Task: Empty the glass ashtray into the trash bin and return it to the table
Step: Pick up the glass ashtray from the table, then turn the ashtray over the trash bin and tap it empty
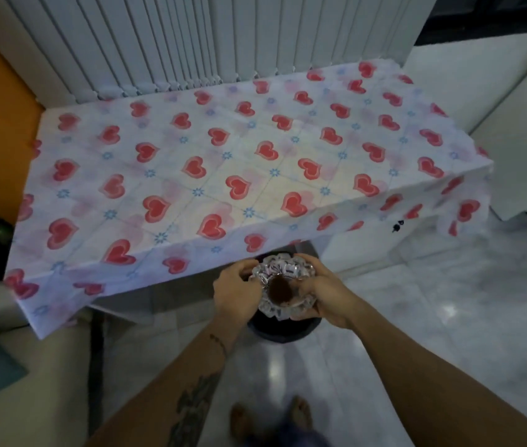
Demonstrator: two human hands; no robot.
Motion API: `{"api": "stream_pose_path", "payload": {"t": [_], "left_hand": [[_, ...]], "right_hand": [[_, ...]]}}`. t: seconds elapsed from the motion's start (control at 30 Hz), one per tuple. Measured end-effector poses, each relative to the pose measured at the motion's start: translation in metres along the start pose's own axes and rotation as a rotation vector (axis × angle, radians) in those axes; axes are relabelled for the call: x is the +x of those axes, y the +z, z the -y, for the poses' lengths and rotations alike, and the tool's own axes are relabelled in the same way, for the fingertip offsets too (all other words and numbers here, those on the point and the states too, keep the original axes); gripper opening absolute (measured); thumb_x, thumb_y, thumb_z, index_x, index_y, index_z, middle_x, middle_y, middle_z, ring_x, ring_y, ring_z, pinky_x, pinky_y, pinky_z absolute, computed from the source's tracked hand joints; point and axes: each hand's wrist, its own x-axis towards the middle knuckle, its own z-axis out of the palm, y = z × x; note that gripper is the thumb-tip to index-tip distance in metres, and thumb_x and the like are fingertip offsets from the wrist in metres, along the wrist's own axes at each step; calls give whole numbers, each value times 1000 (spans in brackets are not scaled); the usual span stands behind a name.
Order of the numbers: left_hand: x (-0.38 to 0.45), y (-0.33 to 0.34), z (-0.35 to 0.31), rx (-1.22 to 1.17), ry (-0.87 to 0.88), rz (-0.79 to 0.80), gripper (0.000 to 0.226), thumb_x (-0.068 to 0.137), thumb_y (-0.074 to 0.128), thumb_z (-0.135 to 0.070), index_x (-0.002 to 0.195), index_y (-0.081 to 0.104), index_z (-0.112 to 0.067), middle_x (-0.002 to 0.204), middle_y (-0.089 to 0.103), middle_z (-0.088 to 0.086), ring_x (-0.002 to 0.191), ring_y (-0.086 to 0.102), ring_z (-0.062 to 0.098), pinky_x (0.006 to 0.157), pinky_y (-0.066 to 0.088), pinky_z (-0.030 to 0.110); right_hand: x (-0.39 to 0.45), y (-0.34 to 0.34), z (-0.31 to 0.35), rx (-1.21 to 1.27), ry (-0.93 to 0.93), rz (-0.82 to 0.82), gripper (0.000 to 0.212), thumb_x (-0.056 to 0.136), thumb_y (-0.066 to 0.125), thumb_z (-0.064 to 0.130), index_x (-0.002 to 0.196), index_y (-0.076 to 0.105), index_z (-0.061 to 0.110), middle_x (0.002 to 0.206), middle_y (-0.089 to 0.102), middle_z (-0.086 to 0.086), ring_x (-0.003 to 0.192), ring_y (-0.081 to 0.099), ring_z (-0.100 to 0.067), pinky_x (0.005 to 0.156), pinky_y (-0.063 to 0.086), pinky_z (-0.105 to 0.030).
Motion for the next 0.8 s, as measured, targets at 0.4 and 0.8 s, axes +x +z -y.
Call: {"api": "stream_pose_path", "payload": {"t": [0.4,0.8], "left_hand": [[95,106,154,-64,-101,4,31,82,67,-12,109,74,-26,99,73,-10,94,67,9,80,49,23],[206,203,322,278,232,-336,45,81,62,-19,126,61,-17,121,62,8,117,54,31,102,44,50]], "right_hand": [[159,-41,-145,169,44,125,68,84,42,-13,131,54,35,126,67,-12,109,66,-38,66,60,-45],[304,-56,-279,239,-103,-17,70,67,57,4,131,47,30,123,64,-13,90,73,-36,61,59,-45]]}}
